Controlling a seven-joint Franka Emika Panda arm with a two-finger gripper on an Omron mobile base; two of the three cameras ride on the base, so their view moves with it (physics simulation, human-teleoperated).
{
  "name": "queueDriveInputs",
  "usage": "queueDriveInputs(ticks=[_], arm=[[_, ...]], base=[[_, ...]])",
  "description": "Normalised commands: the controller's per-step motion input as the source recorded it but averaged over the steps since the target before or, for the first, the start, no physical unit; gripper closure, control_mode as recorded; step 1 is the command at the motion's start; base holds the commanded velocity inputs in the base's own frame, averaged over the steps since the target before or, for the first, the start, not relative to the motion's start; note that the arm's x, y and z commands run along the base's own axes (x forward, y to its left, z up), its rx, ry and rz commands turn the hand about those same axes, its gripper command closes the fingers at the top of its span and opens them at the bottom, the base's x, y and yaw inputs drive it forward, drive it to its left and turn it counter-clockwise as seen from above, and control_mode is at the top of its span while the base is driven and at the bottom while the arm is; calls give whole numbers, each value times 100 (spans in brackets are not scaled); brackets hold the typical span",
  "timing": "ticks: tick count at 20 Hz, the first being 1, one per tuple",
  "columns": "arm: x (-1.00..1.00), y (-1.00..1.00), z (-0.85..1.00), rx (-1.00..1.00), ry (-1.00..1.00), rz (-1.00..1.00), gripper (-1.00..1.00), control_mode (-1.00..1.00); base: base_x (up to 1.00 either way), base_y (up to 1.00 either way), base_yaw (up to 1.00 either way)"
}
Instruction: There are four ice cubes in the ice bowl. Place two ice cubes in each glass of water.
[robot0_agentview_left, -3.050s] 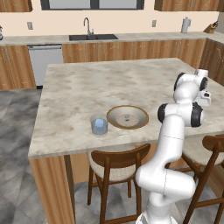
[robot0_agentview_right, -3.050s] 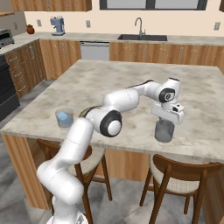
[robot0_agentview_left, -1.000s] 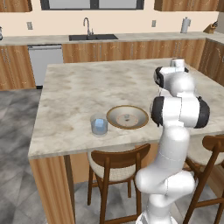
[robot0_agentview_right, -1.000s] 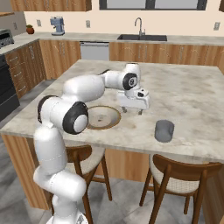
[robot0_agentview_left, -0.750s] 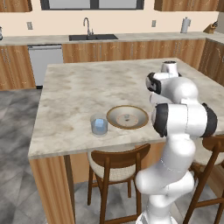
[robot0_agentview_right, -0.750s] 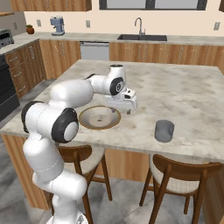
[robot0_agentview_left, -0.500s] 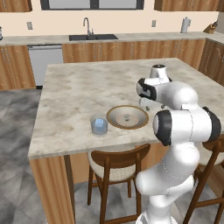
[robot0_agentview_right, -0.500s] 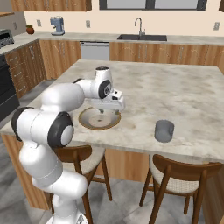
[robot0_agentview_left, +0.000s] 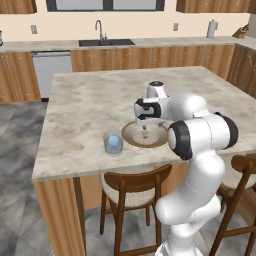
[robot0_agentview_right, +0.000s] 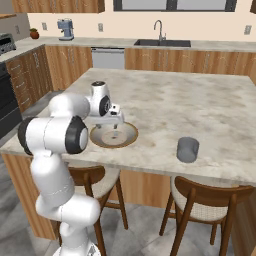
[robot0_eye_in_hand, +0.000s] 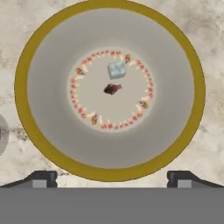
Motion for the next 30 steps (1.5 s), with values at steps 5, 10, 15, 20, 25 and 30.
queueDriveInputs(ticks=[5,10,15,20,25,30], arm=[[51,7,-45,8,0,12,-100,-100],[43,0,-10,0,0,8,-100,-100],[49,0,-38,0,0,4,-100,-100],[25,0,-32,0,1,1,-100,-100],[27,0,-17,-1,7,0,-100,-100],[26,0,-15,-2,7,0,-100,-100]], base=[[0,0,0],[0,0,0],[0,0,0],[0,0,0],[0,0,0],[0,0,0]])
